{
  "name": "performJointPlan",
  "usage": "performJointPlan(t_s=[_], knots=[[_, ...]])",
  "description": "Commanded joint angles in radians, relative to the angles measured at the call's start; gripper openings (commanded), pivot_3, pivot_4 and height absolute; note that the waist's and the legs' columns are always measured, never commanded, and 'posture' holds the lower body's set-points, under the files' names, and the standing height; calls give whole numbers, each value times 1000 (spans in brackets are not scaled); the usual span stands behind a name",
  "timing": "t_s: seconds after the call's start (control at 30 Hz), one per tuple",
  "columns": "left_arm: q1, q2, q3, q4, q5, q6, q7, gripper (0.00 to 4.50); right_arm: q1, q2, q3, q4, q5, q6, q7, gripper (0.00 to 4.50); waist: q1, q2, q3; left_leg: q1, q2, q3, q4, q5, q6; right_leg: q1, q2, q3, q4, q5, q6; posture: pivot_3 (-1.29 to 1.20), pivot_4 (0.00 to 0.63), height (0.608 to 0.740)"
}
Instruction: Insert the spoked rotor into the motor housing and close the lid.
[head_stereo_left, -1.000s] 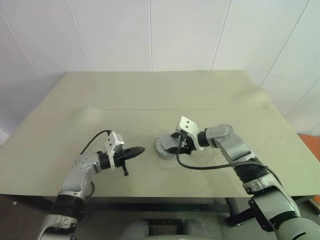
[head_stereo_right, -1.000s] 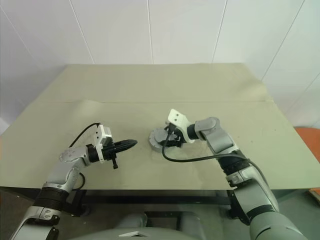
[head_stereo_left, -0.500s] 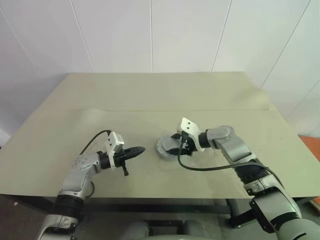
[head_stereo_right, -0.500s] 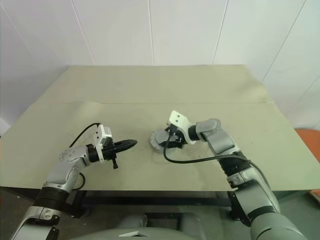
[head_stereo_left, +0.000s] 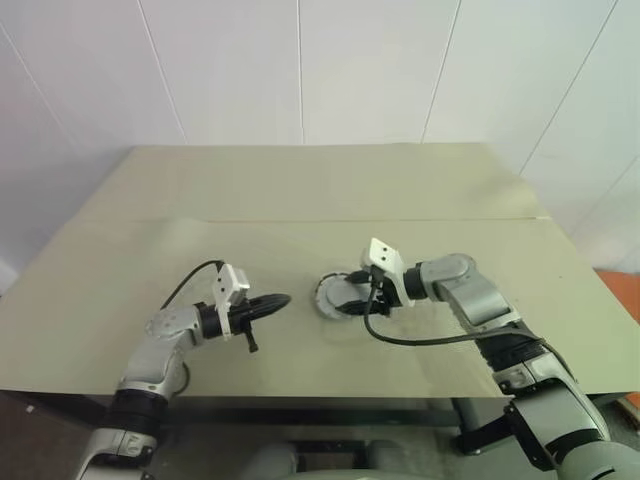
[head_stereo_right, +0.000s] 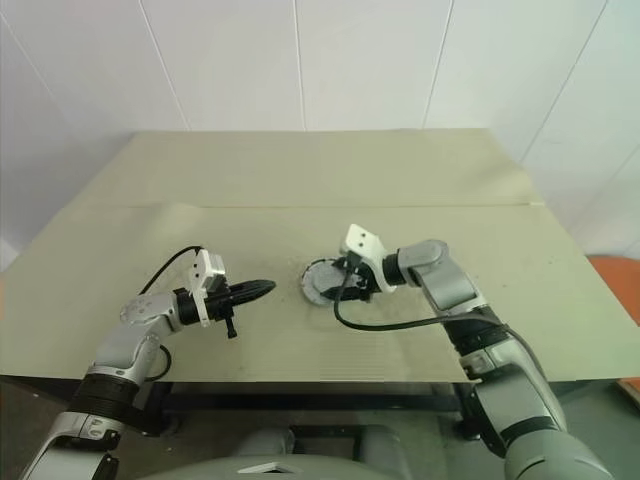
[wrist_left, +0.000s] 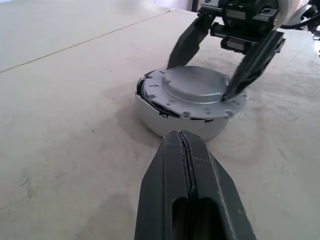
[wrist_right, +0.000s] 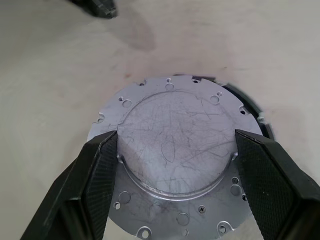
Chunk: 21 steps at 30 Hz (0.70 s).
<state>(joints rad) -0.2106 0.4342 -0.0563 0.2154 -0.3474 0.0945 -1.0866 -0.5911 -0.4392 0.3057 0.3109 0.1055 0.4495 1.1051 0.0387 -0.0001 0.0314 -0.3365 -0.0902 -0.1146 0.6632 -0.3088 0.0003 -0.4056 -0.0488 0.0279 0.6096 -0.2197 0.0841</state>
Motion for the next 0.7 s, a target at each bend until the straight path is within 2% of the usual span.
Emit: performJointPlan(t_s=[0.03, 0.3, 0.7], knots=[[-19, 2, 6, -16, 1, -18, -2, 0, 3, -2, 0, 59, -20, 17, -29, 3194, -1, 0, 0, 0, 0, 0, 0, 0, 0, 0, 0, 0, 1, 0, 0, 0, 0, 740], [-22, -3, 3, -8, 5, -20, -4, 0, -10, 13, -32, 70, 5, 4, -45, 3194, -1, 1, 1, 1, 1, 0, 1, 1, -1, 0, 1, 0, 3, -2, 3, 0, 0, 740], [-21, -7, -1, -6, 10, -21, -4, 0, 10, 19, -72, 1, 83, -58, 21, 3194, -1, 3, 4, -2, 1, 0, 0, 1, -1, -4, 1, 0, 2, 1, 0, 0, 0, 740]])
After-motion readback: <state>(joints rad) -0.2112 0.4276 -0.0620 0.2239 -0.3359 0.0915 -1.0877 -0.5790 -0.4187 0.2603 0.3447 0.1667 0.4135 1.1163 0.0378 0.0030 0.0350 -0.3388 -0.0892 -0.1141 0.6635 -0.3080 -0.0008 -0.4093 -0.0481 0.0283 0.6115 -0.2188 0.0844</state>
